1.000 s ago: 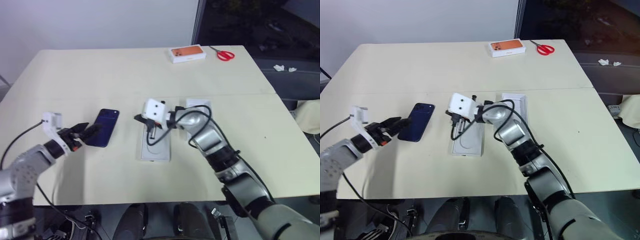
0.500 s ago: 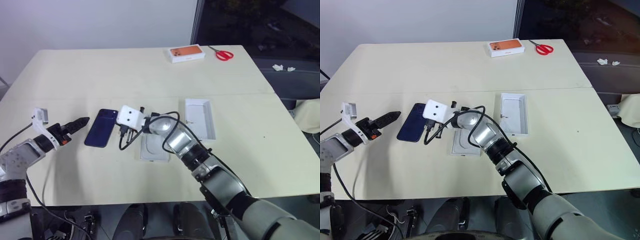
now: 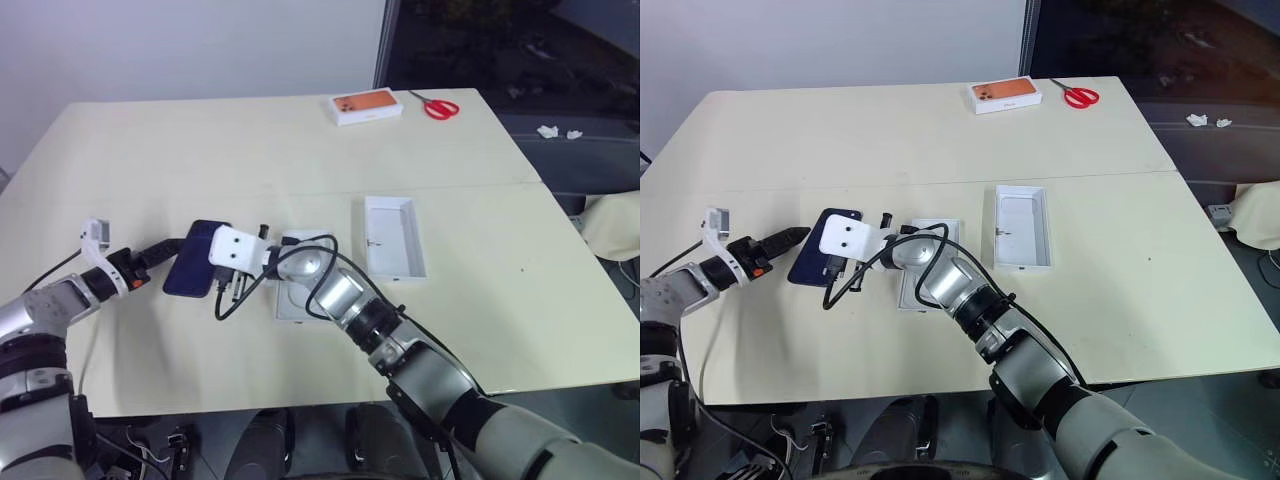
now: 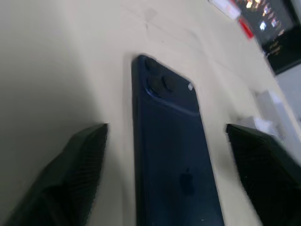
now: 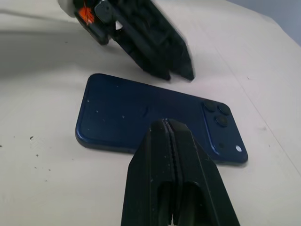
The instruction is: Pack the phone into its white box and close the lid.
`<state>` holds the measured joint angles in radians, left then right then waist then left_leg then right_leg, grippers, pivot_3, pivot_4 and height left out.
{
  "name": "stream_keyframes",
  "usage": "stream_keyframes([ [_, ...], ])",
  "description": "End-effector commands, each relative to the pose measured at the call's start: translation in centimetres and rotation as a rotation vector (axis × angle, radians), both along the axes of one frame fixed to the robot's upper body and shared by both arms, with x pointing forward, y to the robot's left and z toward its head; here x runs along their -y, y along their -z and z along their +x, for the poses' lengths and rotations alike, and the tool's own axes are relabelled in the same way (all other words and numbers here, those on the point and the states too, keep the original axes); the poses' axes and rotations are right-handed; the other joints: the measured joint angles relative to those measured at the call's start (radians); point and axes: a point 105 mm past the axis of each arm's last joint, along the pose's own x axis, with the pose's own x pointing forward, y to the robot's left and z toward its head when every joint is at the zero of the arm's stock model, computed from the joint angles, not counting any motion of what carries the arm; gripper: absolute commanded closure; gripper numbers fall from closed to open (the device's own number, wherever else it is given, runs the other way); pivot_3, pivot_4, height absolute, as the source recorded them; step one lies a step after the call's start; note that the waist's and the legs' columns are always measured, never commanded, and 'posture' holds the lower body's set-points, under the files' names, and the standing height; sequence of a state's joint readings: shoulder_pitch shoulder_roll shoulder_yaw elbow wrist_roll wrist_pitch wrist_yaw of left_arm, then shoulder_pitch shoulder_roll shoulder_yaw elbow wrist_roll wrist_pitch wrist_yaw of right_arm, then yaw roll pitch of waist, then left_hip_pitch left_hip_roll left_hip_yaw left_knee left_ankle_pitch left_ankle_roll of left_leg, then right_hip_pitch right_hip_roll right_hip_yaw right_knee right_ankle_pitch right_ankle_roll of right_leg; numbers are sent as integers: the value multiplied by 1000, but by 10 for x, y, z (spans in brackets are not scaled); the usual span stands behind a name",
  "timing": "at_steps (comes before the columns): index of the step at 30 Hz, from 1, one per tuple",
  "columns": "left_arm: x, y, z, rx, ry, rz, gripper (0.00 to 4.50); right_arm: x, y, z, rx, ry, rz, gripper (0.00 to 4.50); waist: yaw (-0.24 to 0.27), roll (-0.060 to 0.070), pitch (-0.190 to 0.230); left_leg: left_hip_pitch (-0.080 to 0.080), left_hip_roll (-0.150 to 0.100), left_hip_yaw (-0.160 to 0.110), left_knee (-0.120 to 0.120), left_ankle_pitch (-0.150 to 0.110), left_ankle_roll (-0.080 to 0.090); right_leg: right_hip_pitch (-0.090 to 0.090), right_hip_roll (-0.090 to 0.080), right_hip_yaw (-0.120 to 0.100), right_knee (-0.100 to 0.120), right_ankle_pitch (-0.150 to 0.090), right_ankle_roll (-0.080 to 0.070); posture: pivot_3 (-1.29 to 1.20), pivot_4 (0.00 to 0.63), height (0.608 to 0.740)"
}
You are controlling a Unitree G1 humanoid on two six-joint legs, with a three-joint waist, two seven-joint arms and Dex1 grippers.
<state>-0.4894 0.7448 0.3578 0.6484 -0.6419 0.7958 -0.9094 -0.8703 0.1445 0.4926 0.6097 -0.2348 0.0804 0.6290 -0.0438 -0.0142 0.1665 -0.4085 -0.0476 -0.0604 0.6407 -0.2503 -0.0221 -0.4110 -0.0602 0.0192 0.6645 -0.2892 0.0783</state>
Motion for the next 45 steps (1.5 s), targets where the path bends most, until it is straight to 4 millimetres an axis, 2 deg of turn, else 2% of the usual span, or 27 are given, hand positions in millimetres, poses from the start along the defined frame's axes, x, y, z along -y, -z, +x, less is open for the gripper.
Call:
stream_keyframes([
  [1,0,5,-2,-42,22,9,843,-10,-10,-2,29,-10,15,4500,0,0,0,0,0,0,0,0,0,0,0,0,0,0,0,0,150,740],
  [3,-1,8,-3,-54,26,14,843,-11,-6,1,26,9,-2,4500,0,0,0,0,0,0,0,0,0,0,0,0,0,0,0,0,150,740],
  [7,10,21,-10,-144,100,-2,843,-13,1,6,24,50,-41,4500,0,0,0,0,0,0,0,0,0,0,0,0,1,0,0,0,150,740],
  [13,22,31,-15,-190,170,-4,843,-14,12,12,50,85,-117,4500,0,1,0,1,-1,0,0,0,0,0,-1,0,1,0,0,0,150,740],
  [22,41,40,-14,-235,232,-41,843,-15,24,5,-26,43,-163,4500,4,2,-2,4,-5,-2,0,0,1,2,-3,0,0,0,0,0,150,740],
  [26,59,40,-12,-241,272,-92,843,-13,26,2,-35,32,-174,4500,4,5,-5,6,-5,-2,0,0,1,3,-3,0,0,0,0,0,150,740],
  [31,72,39,-16,-261,321,-135,843,-11,26,5,-33,36,-177,4500,4,6,-6,9,-6,-2,-2,-1,1,5,-4,1,0,0,0,0,150,740],
  [34,73,35,-17,-258,322,-157,843,-9,26,6,-28,40,-179,4500,3,6,-6,12,-6,-1,-4,-1,1,7,-4,2,0,0,0,0,150,740],
  [37,73,24,-17,-259,322,-253,843,-9,27,6,-26,42,-181,4500,1,5,-6,16,-6,0,-7,0,1,9,-4,3,0,0,0,0,150,740],
  [43,68,15,-19,-272,297,-358,843,-9,27,6,-18,42,-179,4500,1,5,-6,16,-6,0,-8,0,1,9,-4,3,0,0,0,0,150,740],
  [45,70,19,-26,-301,332,-307,843,-8,27,6,-14,41,-179,4500,1,5,-6,16,-6,0,-8,0,1,9,-4,3,0,0,0,0,150,740],
])
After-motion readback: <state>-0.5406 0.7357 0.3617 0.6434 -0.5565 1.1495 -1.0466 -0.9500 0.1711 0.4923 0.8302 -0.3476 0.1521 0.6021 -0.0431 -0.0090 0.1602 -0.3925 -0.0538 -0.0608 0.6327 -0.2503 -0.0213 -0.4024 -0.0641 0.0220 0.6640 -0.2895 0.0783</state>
